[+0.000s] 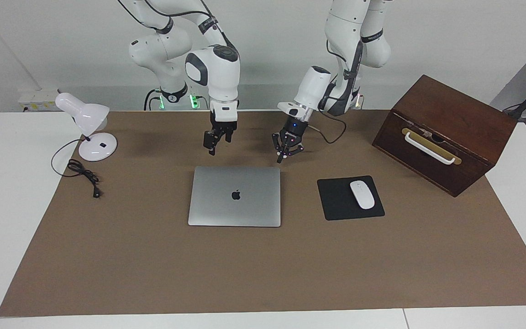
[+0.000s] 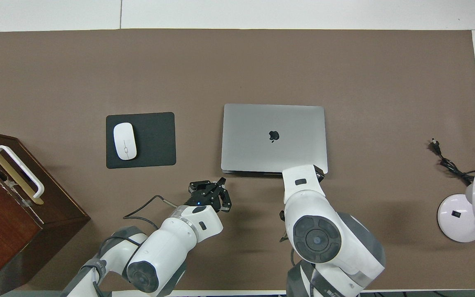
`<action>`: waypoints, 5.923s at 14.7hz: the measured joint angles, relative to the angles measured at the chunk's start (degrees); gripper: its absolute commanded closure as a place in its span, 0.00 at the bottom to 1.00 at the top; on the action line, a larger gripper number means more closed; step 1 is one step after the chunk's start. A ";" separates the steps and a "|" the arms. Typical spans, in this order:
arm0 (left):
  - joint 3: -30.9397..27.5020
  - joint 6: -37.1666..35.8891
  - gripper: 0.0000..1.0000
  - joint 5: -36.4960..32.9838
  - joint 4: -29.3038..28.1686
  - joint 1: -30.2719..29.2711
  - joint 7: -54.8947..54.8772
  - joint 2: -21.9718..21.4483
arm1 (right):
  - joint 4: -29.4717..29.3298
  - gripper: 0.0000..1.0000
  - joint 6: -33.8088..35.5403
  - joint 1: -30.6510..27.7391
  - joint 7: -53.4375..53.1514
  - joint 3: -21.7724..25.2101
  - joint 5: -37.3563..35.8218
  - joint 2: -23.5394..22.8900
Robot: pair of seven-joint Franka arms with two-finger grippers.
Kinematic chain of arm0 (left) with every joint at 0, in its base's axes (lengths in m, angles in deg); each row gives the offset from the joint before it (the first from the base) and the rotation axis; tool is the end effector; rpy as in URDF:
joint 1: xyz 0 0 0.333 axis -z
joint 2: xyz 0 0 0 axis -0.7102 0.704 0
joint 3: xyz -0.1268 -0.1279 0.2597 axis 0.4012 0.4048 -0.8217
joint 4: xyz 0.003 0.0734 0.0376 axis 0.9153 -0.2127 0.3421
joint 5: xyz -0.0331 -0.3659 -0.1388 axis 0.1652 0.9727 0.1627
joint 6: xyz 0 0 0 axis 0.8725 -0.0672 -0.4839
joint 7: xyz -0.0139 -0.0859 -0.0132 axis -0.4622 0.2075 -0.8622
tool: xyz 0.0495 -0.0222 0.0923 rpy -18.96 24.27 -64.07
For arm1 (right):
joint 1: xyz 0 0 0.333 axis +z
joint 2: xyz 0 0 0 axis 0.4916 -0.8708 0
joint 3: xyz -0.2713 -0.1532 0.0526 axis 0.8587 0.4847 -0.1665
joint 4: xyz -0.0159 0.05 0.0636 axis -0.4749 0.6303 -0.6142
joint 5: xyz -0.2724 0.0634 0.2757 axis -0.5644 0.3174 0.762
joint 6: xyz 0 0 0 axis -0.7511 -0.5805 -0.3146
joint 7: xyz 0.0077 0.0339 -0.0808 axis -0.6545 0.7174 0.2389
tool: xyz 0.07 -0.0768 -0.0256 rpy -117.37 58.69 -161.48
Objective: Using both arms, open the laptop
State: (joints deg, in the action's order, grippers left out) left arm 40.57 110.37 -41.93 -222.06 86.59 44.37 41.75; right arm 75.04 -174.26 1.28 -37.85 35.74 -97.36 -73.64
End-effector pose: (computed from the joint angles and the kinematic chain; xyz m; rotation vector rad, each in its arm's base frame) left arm 0.3476 -0.3255 0.2885 2.5870 -0.6737 0.8977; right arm 0.4063 0.2645 0.3672 2.5893 1.3569 0.1801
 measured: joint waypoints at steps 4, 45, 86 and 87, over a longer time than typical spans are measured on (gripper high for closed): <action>-0.35 0.01 1.00 0.44 3.08 0.21 0.00 3.34 | 0.15 0.00 -1.30 0.01 0.00 0.00 -0.01 -1.48; -1.09 0.37 1.00 0.50 7.57 -0.09 -0.36 7.91 | -2.74 0.00 -11.25 -2.57 -0.40 0.51 -2.29 -9.03; -1.10 0.75 1.00 0.50 7.78 -0.14 -0.77 8.23 | -33.35 0.00 -2.94 -9.56 6.18 0.56 -1.10 -20.45; -1.10 0.75 1.00 0.50 7.78 -0.14 -0.77 8.23 | -35.04 0.00 -1.63 -9.96 7.21 0.56 -0.27 -21.00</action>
State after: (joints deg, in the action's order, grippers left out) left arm 39.47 111.12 -41.43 -214.28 86.44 43.60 49.98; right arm 40.00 -175.89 -8.68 -30.63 36.30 -97.62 -94.64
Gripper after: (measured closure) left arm 0.991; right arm 0.000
